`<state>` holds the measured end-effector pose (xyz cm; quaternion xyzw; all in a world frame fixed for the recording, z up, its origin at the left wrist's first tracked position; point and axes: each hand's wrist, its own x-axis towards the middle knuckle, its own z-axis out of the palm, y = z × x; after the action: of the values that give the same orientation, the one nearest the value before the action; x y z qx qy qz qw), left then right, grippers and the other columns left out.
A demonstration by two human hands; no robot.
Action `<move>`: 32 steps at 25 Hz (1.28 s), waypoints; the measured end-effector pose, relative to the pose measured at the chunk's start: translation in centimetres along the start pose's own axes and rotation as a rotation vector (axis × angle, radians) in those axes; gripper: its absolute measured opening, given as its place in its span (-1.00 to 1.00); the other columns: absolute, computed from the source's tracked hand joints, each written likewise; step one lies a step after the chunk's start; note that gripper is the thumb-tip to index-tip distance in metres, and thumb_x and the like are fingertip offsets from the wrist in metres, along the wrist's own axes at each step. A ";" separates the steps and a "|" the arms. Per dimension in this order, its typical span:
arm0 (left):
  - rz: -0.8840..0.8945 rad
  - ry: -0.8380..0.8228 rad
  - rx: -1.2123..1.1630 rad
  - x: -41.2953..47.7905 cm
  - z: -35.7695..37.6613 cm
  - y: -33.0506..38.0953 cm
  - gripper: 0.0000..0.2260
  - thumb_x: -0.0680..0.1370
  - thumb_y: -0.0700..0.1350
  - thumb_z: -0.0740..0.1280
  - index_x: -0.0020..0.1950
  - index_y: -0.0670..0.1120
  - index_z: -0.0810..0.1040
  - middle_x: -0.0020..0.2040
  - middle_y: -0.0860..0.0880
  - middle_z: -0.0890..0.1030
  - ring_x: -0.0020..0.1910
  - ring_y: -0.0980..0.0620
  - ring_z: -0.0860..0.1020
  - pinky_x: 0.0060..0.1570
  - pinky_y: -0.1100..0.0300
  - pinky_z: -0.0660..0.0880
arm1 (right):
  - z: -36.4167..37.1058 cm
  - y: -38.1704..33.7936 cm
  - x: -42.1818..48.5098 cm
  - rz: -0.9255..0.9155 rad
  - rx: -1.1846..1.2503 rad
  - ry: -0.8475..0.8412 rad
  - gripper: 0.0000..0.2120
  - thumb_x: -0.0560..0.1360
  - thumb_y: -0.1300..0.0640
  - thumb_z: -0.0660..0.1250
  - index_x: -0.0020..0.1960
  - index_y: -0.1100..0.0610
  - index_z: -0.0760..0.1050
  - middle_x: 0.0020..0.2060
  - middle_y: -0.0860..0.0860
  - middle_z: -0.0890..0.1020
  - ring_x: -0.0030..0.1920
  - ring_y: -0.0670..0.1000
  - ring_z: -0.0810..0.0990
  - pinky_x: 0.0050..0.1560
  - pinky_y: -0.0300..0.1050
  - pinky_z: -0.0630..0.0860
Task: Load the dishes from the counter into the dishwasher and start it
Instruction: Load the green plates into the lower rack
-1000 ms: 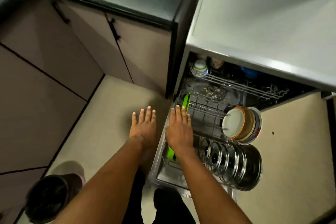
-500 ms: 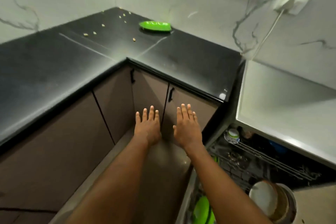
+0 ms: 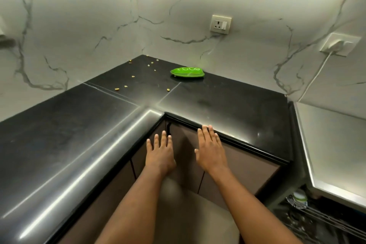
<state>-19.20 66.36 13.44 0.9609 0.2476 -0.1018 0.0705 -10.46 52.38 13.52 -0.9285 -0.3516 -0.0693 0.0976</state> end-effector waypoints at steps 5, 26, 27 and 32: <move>-0.016 0.007 0.040 6.7 -1.1 -1.7 -0.32 0.63 -0.05 0.15 0.61 -0.11 -0.20 0.60 -0.11 -0.26 0.58 -0.18 -0.23 0.50 -0.21 -0.24 | 1.7 0.0 7.8 -0.016 0.019 0.008 -0.31 0.58 0.03 0.23 0.58 0.16 -0.03 0.57 0.12 0.01 0.57 0.12 -0.11 0.54 0.04 -0.07; 0.048 -0.091 0.036 40.4 -7.0 2.8 -0.18 0.60 0.11 0.27 0.60 -0.14 -0.22 0.59 -0.18 -0.26 0.57 -0.23 -0.23 0.51 -0.16 -0.20 | 7.6 12.4 39.6 -0.029 -0.017 -0.119 -0.34 0.62 0.09 0.13 0.58 0.16 -0.14 0.58 0.08 -0.11 0.56 0.09 -0.21 0.55 0.00 -0.11; 0.059 -0.103 0.042 41.5 -6.9 2.5 -0.16 0.59 0.11 0.29 0.60 -0.14 -0.22 0.59 -0.18 -0.26 0.57 -0.24 -0.23 0.51 -0.17 -0.20 | 7.8 12.5 40.7 -0.022 -0.026 -0.130 -0.34 0.61 0.09 0.14 0.58 0.16 -0.13 0.58 0.08 -0.11 0.56 0.09 -0.21 0.55 0.00 -0.11; 0.109 -0.208 0.069 48.0 -7.5 0.9 0.09 0.43 0.14 0.49 0.60 -0.14 -0.26 0.58 -0.20 -0.30 0.55 -0.25 -0.27 0.50 -0.16 -0.19 | 9.1 12.4 46.6 0.018 -0.065 -0.148 -0.32 0.62 0.06 0.15 0.58 0.15 -0.15 0.57 0.08 -0.12 0.56 0.08 -0.22 0.55 0.00 -0.11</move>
<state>23.57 89.17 9.74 0.9591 0.1829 -0.2053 0.0679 32.95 75.17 12.20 -0.9369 -0.3469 -0.0111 0.0421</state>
